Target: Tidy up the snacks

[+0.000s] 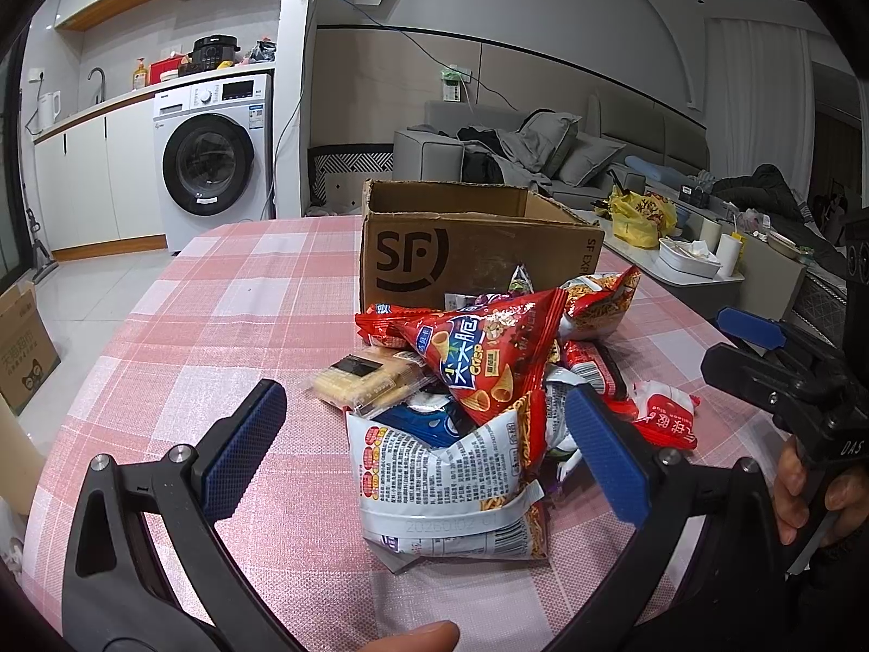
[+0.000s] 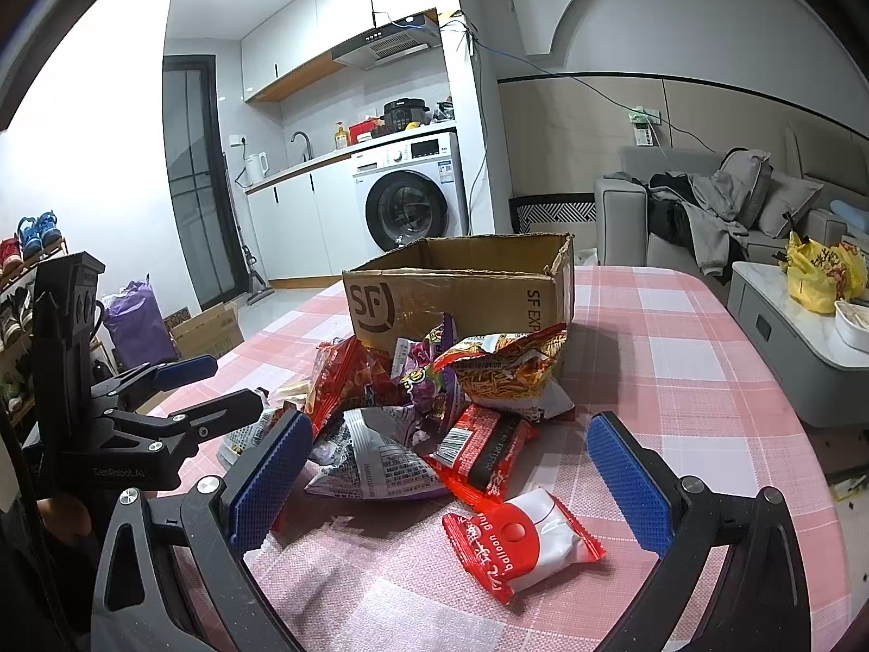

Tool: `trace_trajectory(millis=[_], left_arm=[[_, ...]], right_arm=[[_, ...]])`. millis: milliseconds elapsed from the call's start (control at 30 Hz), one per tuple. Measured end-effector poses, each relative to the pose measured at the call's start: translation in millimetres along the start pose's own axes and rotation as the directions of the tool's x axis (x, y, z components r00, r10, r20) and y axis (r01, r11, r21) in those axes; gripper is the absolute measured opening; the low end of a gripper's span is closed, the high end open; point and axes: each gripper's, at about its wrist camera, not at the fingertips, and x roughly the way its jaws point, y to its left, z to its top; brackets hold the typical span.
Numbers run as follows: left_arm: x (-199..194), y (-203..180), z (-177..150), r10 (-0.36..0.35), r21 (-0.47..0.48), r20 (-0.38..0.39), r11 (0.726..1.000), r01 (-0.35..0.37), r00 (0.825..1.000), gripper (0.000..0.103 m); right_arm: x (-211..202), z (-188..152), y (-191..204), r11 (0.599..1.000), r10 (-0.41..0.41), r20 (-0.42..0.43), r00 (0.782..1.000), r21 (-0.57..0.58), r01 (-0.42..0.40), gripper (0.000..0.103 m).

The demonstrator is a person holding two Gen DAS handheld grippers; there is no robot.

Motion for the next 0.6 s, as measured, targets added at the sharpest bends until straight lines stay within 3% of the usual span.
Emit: trace_trajectory(millis=[600], left_arm=[[0.3, -0.2, 0.0, 0.0, 0.001, 0.0, 1.0, 0.0, 1.0, 0.102]], right_arm=[[0.0, -0.3, -1.2, 1.0, -0.001, -0.003, 1.0, 0.003, 0.001, 0.103]])
